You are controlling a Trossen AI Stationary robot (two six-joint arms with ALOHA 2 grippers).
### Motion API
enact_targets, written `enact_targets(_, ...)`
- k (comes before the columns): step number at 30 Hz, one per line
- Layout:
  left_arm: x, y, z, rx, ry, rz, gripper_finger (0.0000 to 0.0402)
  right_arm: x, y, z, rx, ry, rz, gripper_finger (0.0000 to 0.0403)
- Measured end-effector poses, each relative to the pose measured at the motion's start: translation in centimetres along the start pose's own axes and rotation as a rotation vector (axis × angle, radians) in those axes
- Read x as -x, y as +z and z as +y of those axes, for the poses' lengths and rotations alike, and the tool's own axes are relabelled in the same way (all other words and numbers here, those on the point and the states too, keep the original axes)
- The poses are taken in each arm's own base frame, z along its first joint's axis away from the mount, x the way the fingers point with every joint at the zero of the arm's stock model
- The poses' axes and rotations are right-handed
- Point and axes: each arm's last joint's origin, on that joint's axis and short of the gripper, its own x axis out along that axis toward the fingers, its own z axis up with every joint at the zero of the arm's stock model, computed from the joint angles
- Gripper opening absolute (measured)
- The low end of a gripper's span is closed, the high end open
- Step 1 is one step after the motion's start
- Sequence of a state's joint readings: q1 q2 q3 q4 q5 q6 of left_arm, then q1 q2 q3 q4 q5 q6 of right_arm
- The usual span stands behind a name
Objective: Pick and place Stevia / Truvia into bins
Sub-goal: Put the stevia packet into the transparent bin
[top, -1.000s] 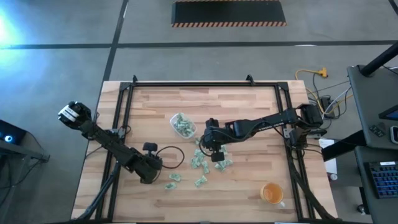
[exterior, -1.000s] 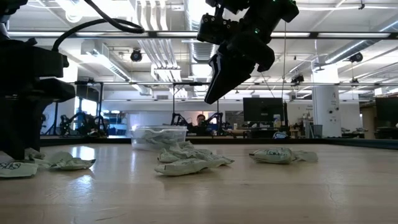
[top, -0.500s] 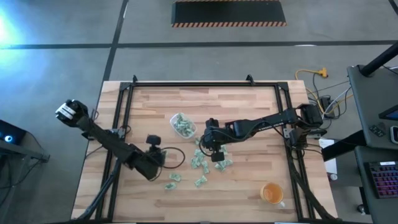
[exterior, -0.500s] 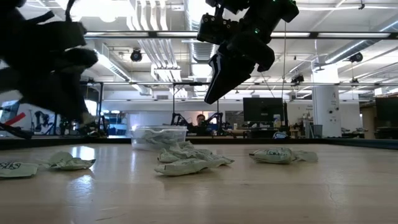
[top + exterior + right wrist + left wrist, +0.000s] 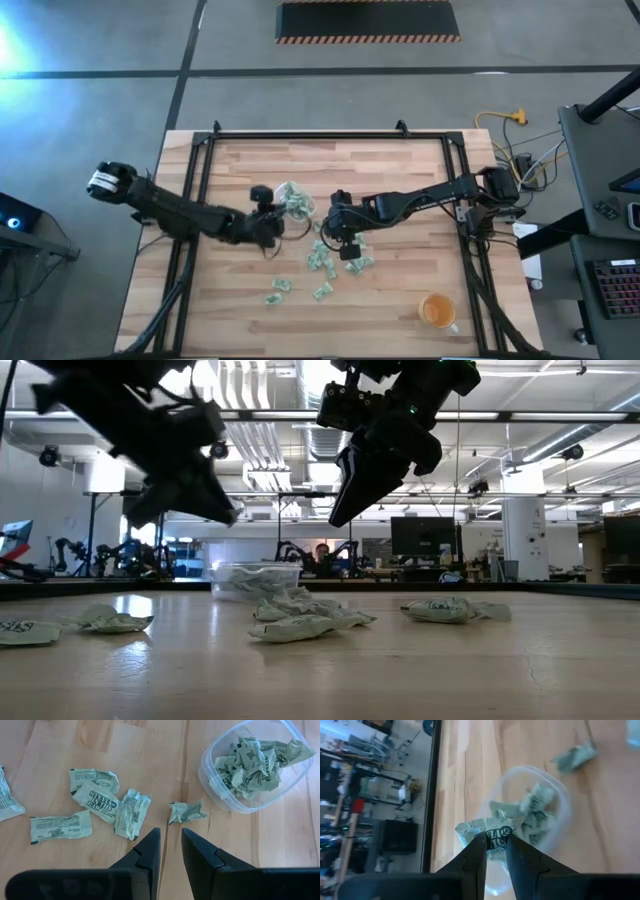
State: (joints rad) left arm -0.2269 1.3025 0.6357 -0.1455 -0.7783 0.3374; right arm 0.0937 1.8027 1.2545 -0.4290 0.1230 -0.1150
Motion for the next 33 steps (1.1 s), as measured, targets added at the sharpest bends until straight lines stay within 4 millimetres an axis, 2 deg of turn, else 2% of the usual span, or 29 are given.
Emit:
enact_targets(8,-3.7,-1.7,3.8,0.074,-0.142,0.029,0.0053,0.0,0.0,0.0,0.000,0.000,0.001,0.0068)
enact_targets(14,-5.2,-3.5,5.5,0.162,-0.279,0.030,0.0059,0.0,0.0,0.0,0.000,0.000,0.001,0.0068)
enact_targets(19,-5.7,-4.2,6.2,0.195,-0.288,0.053,0.0092,0.0,0.0,0.0,0.000,0.000,0.001,0.0068)
enact_targets(27,-5.7,-4.2,6.3,0.225,-0.285,0.057,0.0180,0.0,0.0,0.0,0.001,0.000,0.004,0.0068)
enact_targets(33,-4.8,-3.9,7.2,0.272,-0.256,0.034,0.0214,0.5,-1.3,0.0,-0.076,-0.002,0.137,0.0068)
